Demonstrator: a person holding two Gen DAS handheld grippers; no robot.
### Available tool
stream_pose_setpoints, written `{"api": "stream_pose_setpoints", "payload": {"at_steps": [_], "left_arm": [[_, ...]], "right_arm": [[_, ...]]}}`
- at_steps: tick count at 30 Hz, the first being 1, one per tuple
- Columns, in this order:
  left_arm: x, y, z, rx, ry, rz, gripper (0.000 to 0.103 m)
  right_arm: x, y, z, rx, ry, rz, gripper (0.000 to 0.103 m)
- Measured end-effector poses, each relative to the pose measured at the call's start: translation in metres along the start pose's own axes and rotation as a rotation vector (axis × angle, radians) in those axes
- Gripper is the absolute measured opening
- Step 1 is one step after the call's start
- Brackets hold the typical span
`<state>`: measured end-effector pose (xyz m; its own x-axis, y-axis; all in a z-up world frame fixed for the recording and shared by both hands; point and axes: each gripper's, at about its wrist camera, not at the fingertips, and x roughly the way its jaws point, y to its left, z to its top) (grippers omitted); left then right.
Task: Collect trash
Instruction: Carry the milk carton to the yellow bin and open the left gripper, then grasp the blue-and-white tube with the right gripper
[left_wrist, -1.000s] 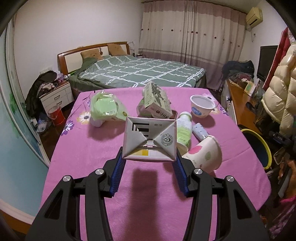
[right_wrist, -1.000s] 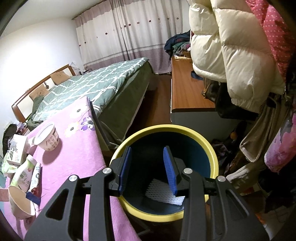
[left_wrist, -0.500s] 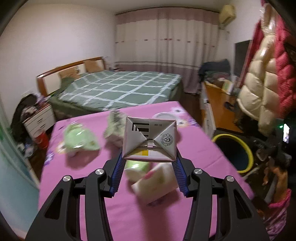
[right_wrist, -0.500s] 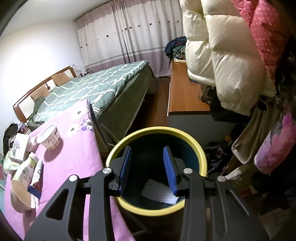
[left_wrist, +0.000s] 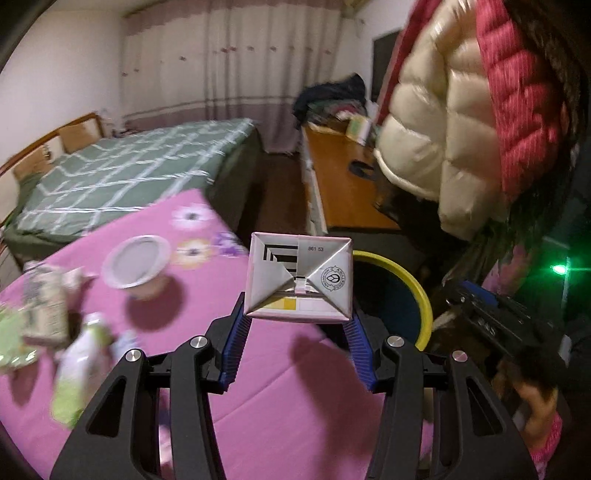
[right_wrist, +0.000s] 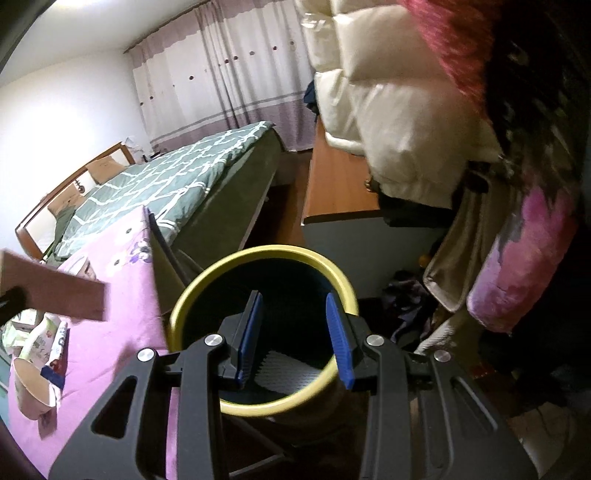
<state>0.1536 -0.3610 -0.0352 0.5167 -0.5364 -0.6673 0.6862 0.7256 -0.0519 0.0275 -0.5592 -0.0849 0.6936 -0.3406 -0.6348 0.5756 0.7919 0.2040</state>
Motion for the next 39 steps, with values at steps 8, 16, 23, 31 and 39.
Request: {"api": "stream_pose_setpoints", "payload": {"at_steps": [8, 16, 23, 31, 39], "left_arm": [[0.092, -0.048, 0.007, 0.042, 0.092, -0.058, 0.05], [0.082, -0.042, 0.007, 0.023, 0.05, -0.035, 0.084], [0.001, 0.006, -0.001, -0.057, -0.059, 0.027, 0.086], [-0.091, 0.092, -0.053, -0.197, -0.127, 0.234, 0.091], [-0.165, 0.169, -0.122, -0.35, -0.149, 0.428, 0.093]], "right_arm": [[0.005, -0.026, -0.006, 0.038, 0.027, -0.018, 0.034], [0.009, -0.029, -0.007, 0.044, 0.036, -0.02, 0.035], [0.013, -0.005, -0.01, -0.005, 0.052, 0.019, 0.035], [0.012, 0.059, -0.021, -0.127, 0.086, 0.121, 0.035], [0.009, 0.155, -0.036, -0.301, 0.149, 0.305, 0.04]]}}
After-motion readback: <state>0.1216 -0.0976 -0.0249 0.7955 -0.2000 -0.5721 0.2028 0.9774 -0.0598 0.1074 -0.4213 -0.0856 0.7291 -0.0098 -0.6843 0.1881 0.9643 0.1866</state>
